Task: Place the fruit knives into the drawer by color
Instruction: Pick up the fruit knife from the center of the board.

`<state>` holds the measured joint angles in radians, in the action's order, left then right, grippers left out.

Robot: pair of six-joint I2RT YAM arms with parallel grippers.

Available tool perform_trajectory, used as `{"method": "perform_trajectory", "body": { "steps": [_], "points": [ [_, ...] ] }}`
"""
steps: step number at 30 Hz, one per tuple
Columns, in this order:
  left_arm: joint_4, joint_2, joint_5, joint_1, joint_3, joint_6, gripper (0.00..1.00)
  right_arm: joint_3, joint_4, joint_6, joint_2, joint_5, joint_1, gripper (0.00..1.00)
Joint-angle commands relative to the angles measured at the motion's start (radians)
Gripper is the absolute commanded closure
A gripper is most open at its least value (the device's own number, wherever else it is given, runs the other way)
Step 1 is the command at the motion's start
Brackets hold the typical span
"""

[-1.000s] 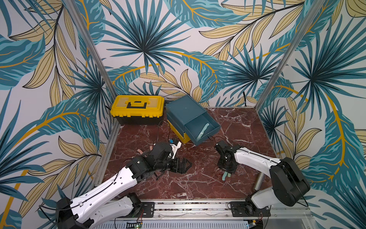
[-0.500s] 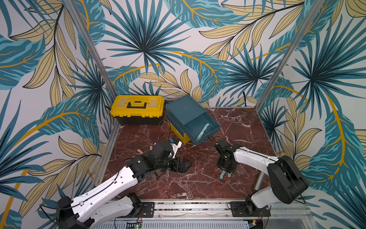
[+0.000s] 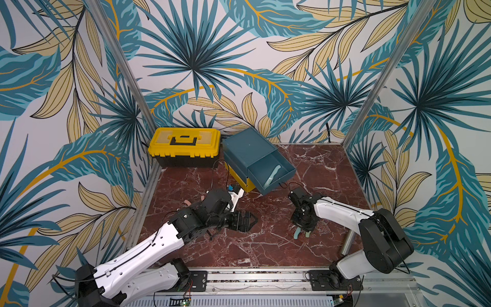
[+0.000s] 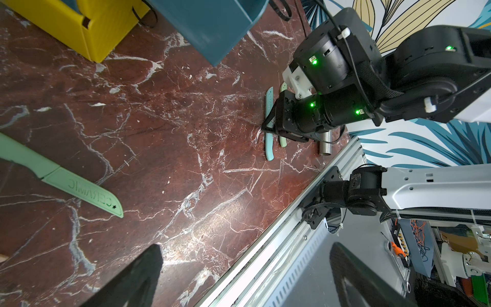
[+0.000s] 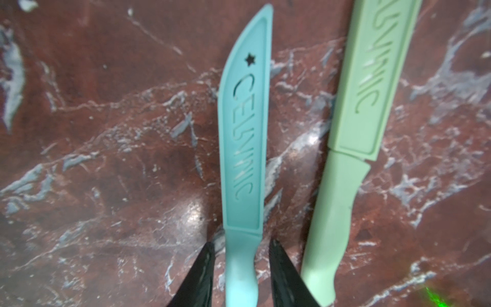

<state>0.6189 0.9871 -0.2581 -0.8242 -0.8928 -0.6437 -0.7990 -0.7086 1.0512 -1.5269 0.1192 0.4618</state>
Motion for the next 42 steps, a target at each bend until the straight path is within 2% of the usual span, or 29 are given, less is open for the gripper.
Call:
{"method": "perform_trajectory", "body": {
  "steps": [1,4,11,20,28,32,36,42],
  "points": [
    [0.004,-0.019,0.004,-0.004,-0.023,0.009,0.0,0.014,-0.002,-0.018,-0.028,0.034,-0.012,0.63],
    [0.002,-0.02,0.005,-0.005,-0.019,0.004,0.0,0.012,0.01,-0.031,-0.041,0.019,-0.021,0.64],
    [0.001,-0.021,0.01,-0.004,-0.017,0.003,0.0,0.018,0.037,-0.031,-0.066,-0.003,-0.025,0.73],
    [-0.001,-0.014,0.013,-0.004,-0.017,0.001,0.0,0.03,0.067,-0.032,-0.109,-0.046,-0.024,0.75],
    [-0.004,-0.011,0.016,-0.004,-0.02,0.001,0.0,0.028,0.057,-0.048,-0.119,-0.054,-0.026,0.94],
    [-0.005,-0.007,0.019,-0.004,-0.025,0.004,0.0,0.015,0.024,-0.048,-0.097,-0.043,-0.027,1.0],
    [0.001,0.005,0.022,-0.004,-0.041,0.015,0.0,0.0,-0.028,-0.051,-0.046,-0.027,-0.035,1.0],
    [0.03,0.033,0.025,-0.004,-0.085,0.047,0.0,-0.011,-0.141,-0.038,0.114,-0.022,-0.071,1.0]
  ]
}}
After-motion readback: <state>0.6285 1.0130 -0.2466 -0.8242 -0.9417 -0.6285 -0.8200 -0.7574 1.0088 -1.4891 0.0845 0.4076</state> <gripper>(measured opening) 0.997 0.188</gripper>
